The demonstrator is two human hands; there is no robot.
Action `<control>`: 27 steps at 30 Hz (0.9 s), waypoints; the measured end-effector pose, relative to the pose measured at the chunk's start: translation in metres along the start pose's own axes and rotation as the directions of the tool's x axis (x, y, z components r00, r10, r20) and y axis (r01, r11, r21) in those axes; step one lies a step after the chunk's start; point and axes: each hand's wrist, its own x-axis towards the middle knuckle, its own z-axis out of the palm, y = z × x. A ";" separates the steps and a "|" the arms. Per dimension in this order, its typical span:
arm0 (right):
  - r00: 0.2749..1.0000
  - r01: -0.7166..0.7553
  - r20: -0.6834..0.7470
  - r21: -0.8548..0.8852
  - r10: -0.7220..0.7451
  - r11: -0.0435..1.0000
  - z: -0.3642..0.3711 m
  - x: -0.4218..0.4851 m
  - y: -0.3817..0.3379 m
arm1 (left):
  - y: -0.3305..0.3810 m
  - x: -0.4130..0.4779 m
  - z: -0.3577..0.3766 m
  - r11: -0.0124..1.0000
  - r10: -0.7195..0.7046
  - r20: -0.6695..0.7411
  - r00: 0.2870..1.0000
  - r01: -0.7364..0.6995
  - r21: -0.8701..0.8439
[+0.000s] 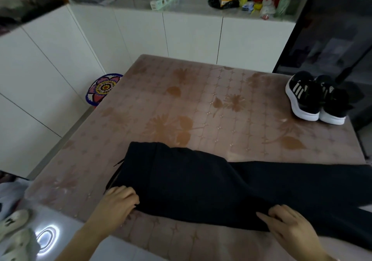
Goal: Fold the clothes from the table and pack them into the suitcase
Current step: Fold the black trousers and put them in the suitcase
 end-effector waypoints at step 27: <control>0.443 -0.896 0.082 0.018 0.893 0.443 -0.118 -0.111 0.148 | 0.366 0.266 0.036 0.861 0.367 0.260 0.893 -0.220 -0.458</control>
